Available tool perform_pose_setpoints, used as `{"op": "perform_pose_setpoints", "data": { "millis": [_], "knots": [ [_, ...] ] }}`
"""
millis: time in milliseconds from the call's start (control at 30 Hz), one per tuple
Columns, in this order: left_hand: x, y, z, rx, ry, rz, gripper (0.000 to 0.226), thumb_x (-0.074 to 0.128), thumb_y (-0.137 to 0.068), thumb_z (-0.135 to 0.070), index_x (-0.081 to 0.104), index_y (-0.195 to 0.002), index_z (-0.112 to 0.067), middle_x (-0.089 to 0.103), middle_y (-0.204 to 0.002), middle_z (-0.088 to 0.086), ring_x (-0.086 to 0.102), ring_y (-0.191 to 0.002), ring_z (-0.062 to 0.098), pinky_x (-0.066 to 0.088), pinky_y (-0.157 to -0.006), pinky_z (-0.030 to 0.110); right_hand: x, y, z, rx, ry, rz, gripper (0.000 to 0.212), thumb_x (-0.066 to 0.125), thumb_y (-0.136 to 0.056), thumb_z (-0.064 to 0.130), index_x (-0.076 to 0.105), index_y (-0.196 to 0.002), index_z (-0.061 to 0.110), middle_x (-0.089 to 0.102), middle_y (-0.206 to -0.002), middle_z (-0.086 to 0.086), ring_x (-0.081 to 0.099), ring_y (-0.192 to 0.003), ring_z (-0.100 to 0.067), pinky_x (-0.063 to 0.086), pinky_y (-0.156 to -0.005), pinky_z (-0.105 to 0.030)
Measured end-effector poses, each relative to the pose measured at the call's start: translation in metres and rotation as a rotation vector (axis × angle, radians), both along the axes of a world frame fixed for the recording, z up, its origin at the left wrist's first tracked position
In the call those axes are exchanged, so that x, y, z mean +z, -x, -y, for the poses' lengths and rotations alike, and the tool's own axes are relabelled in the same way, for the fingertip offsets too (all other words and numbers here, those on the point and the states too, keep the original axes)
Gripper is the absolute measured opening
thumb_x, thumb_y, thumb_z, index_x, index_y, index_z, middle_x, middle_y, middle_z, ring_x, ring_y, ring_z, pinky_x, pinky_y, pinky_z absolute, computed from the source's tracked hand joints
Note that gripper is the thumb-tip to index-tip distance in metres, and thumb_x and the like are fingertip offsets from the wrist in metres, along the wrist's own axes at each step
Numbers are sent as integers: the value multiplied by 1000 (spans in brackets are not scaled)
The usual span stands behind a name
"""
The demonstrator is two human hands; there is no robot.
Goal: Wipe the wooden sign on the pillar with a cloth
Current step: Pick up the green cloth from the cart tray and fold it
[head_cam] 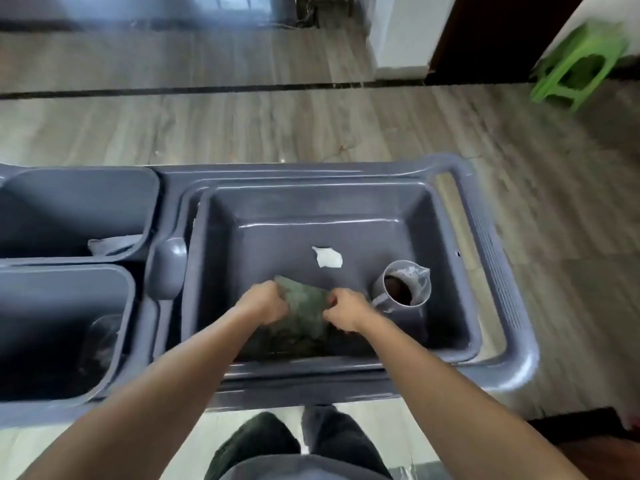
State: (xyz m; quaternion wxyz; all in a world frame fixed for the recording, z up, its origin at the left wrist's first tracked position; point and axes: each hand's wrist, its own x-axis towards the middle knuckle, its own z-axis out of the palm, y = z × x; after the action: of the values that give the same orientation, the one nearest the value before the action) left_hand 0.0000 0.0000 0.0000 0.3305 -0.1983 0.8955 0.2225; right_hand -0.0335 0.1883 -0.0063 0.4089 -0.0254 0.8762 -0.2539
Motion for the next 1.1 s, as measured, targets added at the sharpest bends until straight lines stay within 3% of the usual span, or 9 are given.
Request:
{"op": "perform_pose_setpoints", "data": {
  "millis": [100,233,367,533,667,733,833,1000,1100],
  "knots": [
    [-24,-5,3,141,6,-2,47,59,-85,-27,58,-130,-12,68,-126,17,64,-116,38,51,-87,38,-20,4,13,-38,-54,30,54,62,-88,18,47,-138,5,55,-138,-20,55,-125,-38,51,-98,-39],
    [-48,-14,3,374,17,-9,65,70,-84,-36,47,-138,-8,54,-140,22,55,-127,41,49,-101,43,-39,-5,31,-253,-68,19,61,65,-90,18,35,-142,7,40,-147,-22,48,-131,-44,48,-104,-44],
    [-58,-12,0,471,-52,-22,57,76,-82,-34,52,-126,-9,66,-124,14,63,-119,38,48,-82,35,-50,-6,37,-611,31,35,53,67,-88,14,42,-133,6,59,-133,-20,61,-117,-40,53,-94,-41],
    [-46,-3,6,658,-326,-18,19,75,-83,-18,59,-73,-12,60,-69,9,59,-75,29,47,-70,34,-47,4,24,-787,356,364,33,74,-87,10,61,-117,8,70,-115,-13,66,-105,-30,56,-95,-43],
    [-9,2,13,731,-671,-60,17,73,-85,-19,69,-86,-3,58,-77,24,49,-58,24,42,-52,29,-16,9,8,-787,681,396,13,68,-92,6,69,-101,15,77,-94,-4,73,-85,-22,60,-70,-36],
    [13,9,14,794,-866,-97,29,67,-90,-20,72,-107,3,74,-101,28,67,-74,29,58,-64,32,5,10,0,-836,799,359,16,66,-93,5,69,-105,15,80,-92,-2,76,-83,-20,61,-66,-36],
    [48,22,8,707,-1104,-85,35,57,-99,-29,70,-120,-6,74,-124,18,73,-102,28,58,-87,40,38,6,-11,-904,912,273,19,64,-96,7,67,-114,14,80,-100,-7,78,-88,-25,63,-72,-44],
    [96,33,-25,398,-1254,-30,48,78,-79,-21,66,-122,-3,75,-114,14,74,-102,29,64,-78,42,85,-15,-27,-1044,1054,56,31,59,-101,16,61,-132,11,69,-128,-22,66,-118,-41,50,-101,-59],
    [116,32,-61,199,-1260,-58,34,75,-85,-5,67,-117,-8,78,-107,11,76,-100,28,63,-79,43,111,-36,-50,-1187,1138,-118,22,60,-101,17,68,-121,13,76,-115,-16,74,-102,-31,61,-86,-48]
  ]
}}
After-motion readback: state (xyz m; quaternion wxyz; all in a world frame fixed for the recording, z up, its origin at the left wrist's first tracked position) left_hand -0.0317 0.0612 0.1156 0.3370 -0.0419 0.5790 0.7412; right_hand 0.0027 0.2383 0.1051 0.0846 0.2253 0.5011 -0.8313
